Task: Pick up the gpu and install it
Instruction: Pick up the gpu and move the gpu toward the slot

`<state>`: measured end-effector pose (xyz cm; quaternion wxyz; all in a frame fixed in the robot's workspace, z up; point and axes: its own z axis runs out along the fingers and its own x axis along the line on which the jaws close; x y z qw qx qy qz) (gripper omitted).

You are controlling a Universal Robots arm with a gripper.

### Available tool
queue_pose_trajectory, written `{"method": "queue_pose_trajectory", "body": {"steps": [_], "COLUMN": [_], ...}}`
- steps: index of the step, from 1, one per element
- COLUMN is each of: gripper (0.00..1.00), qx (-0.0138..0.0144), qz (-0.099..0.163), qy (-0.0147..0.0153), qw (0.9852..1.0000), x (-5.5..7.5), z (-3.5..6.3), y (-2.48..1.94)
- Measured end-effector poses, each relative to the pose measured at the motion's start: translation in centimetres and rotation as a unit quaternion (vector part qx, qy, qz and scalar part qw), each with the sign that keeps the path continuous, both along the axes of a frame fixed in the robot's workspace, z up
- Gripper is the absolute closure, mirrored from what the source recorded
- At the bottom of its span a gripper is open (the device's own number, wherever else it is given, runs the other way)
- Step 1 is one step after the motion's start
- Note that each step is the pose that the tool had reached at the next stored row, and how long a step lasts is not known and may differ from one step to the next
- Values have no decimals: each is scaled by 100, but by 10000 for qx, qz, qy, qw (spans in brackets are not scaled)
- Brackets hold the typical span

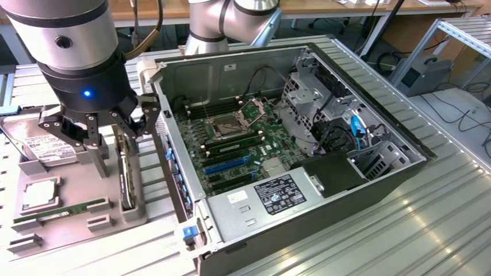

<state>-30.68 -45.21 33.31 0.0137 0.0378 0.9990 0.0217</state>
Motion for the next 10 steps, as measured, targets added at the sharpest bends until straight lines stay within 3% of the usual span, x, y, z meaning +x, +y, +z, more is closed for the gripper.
{"method": "queue_pose_trajectory", "body": {"steps": [10], "gripper": [52], "qx": [0], "qz": [0], "qy": [0], "qw": [10000], "x": [0], "z": [-56], "y": [0]}}
